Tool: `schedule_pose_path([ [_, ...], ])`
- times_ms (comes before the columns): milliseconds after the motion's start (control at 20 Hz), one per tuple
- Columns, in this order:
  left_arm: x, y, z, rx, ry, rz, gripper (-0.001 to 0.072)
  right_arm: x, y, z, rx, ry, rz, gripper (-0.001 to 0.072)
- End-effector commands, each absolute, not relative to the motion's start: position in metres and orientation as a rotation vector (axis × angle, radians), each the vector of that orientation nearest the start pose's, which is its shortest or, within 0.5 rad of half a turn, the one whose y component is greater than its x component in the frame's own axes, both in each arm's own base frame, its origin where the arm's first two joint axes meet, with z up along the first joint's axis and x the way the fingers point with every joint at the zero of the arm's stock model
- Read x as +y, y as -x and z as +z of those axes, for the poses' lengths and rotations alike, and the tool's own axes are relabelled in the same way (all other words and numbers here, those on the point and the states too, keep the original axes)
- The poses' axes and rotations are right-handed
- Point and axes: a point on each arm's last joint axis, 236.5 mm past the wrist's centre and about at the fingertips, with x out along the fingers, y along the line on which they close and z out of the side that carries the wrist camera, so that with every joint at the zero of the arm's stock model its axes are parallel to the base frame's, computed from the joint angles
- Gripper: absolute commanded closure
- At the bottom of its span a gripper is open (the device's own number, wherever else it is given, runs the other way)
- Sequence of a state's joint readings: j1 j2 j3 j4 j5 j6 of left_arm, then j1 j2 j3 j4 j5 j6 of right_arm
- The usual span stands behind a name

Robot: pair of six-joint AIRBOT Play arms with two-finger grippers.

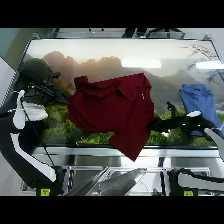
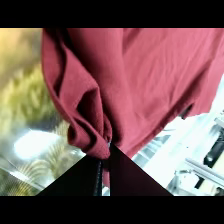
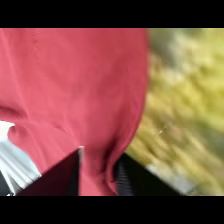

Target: Fold the shirts.

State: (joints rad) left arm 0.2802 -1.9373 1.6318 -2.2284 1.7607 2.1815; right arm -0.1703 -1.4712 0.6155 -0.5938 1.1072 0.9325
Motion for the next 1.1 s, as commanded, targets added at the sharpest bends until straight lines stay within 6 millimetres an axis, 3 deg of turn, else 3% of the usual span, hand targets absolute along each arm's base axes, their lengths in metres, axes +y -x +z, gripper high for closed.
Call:
schedule_pose_path([
  [0, -0.029, -0.363, -0.057, 1.626, 0.493, -0.82, 0.0688, 0.16, -0.28, -0.12, 1.441, -0.792, 0.628, 0.0645],
  [50, -0.025, -0.355, -0.057, 1.624, 0.515, -0.803, 0.0689, 0.162, -0.283, -0.114, 1.422, -0.791, 0.638, 0.0694],
  [300, -0.008, -0.323, -0.054, 1.58, 0.606, -0.694, 0.0689, 0.163, -0.292, -0.072, 1.315, -0.731, 0.7, 0.0695],
  [550, -0.028, -0.282, -0.059, 1.598, 0.69, -0.662, 0.0688, 0.169, -0.288, -0.03, 1.227, -0.677, 0.778, 0.0695],
  [650, -0.05, -0.287, -0.035, 1.491, 0.779, -0.711, 0.0688, 0.175, -0.281, -0.001, 1.172, -0.65, 0.846, 0.0695],
  [700, -0.061, -0.293, -0.011, 1.403, 0.808, -0.766, 0.0688, 0.177, -0.28, 0.021, 1.121, -0.619, 0.883, 0.0695],
  [800, -0.082, -0.296, 0.059, 1.219, 0.813, -0.897, 0.0688, 0.175, -0.289, 0.093, 0.932, -0.499, 0.925, 0.0695],
  [900, -0.101, -0.289, 0.155, 0.988, 0.721, -1.014, 0.0688, 0.164, -0.293, 0.204, 0.641, -0.332, 0.908, 0.0695],
  [950, -0.106, -0.283, 0.197, 0.885, 0.637, -1.011, 0.0688, 0.159, -0.286, 0.264, 0.487, -0.239, 0.888, 0.0695],
  [1050, -0.111, -0.27, 0.282, 0.689, 0.476, -0.895, 0.0688, 0.149, -0.252, 0.381, 0.184, -0.054, 0.808, 0.0695],
])
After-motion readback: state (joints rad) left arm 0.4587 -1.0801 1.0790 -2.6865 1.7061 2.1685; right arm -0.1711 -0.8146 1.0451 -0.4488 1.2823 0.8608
